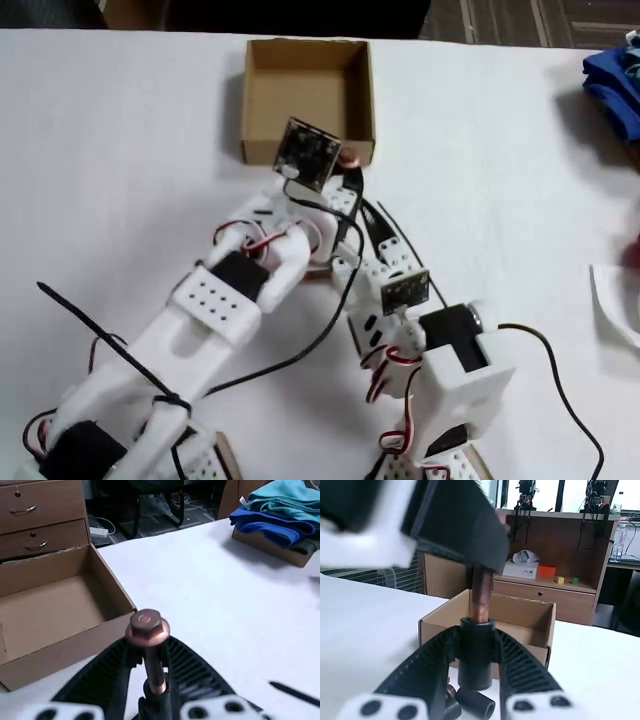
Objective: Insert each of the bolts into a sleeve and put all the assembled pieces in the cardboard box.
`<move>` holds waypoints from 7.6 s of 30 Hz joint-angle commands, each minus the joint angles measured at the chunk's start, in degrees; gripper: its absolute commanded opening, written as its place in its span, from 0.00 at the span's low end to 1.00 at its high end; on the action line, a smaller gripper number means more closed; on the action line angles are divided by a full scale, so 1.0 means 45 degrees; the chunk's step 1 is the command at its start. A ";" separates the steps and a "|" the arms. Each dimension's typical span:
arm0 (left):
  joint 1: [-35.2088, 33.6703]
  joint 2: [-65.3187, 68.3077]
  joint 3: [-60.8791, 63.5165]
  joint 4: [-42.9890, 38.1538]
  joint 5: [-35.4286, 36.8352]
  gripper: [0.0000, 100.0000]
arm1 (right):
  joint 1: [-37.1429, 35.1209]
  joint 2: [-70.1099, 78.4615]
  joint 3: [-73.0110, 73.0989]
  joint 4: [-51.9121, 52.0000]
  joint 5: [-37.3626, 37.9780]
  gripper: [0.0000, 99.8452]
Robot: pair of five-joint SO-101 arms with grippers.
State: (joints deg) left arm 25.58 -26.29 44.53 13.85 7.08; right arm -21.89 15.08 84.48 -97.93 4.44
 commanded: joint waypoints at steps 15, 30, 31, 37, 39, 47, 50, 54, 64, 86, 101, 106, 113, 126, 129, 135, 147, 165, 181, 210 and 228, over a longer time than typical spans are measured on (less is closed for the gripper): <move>0.0117 -0.0684 0.0088 0.0410 -0.0137 0.08 | 0.0127 -0.0498 -0.0293 -0.0361 -0.0098 0.02; -0.0449 -0.0684 -0.1631 0.1426 0.0762 0.26 | 0.0147 -0.0498 -0.0293 -0.0361 -0.0098 0.02; -0.0567 -0.0684 -0.1768 0.1426 0.0762 0.26 | 0.0147 -0.0498 -0.0293 -0.0361 -0.0098 0.02; -0.0860 -0.0684 -0.2042 0.1778 0.0762 0.26 | 0.0147 -0.0498 -0.0293 -0.0361 -0.0098 0.02; -0.0821 -0.0684 -0.2042 0.1993 0.0781 0.26 | 0.0147 -0.0498 -0.0293 -0.0361 -0.0098 0.02; -0.2383 -0.0684 -0.1944 0.2071 0.0821 0.25 | 0.0147 -0.0479 -0.0313 -0.0342 -0.0078 0.02; -0.3673 -0.0664 -0.1924 0.2735 0.0840 0.23 | 0.0166 -0.0498 -0.0606 -0.0166 0.0352 0.02; -0.5021 -0.0645 -0.1924 0.3907 0.0840 0.19 | 0.0166 -0.0498 -0.1524 0.0400 0.1993 0.02; -0.5822 -0.0586 -0.1905 0.7248 0.0840 0.18 | 0.0147 -0.3741 -0.4454 0.6789 0.2755 0.02; -0.5822 -0.0645 0.2081 0.2247 0.0762 0.18 | 0.1455 -0.4581 -1.4300 2.3609 -0.3106 0.02; -0.6193 -0.0547 0.2725 0.1211 -0.0488 0.18 | 0.1358 0.1885 -2.4107 2.9509 -0.3067 0.02; -0.6232 -0.0547 0.3155 0.1211 -0.0684 0.18 | 0.1514 0.4503 -2.8816 3.2381 -0.3067 0.02; -0.6232 -0.0547 0.3624 0.1211 -0.0703 0.18 | 0.1690 0.7785 -3.3621 3.4608 -0.3067 0.02; -0.6232 -0.0547 0.3663 0.1211 -0.0703 0.18 | 0.1846 1.0442 -3.6396 3.4354 -0.3048 0.02; -0.6232 -0.0547 0.3683 0.1211 -0.0703 0.18 | 0.1924 1.0676 -3.6396 3.4178 -0.2911 0.02; -0.6232 -0.0547 0.3683 0.1211 -0.0703 0.18 | 0.1846 1.1302 -3.6454 3.3944 -0.1993 0.02; -0.6232 -0.0547 0.3683 0.1211 -0.0703 0.18 | 0.1846 1.2200 -3.6454 3.2694 -0.1993 0.02; -0.6232 -0.0547 0.3683 0.1231 -0.0703 0.18 | 0.1709 1.2825 -3.6337 3.1971 -0.2012 0.02; -0.6232 -0.0547 0.3683 0.1309 -0.0703 0.18 | 0.1729 1.3021 -3.6044 3.2068 -0.1993 0.02; -0.6232 -0.0547 0.3683 0.1309 -0.0703 0.18 | 0.1709 1.3353 -3.6200 3.1971 -0.1973 0.09; -0.6232 -0.0547 0.3683 0.1309 -0.0703 0.18 | 0.1846 1.2962 -4.0068 3.2987 -0.2090 0.03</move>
State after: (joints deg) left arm -1.76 -26.46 61.32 20.18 4.26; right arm -14.15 76.35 -91.78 48.00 -5.05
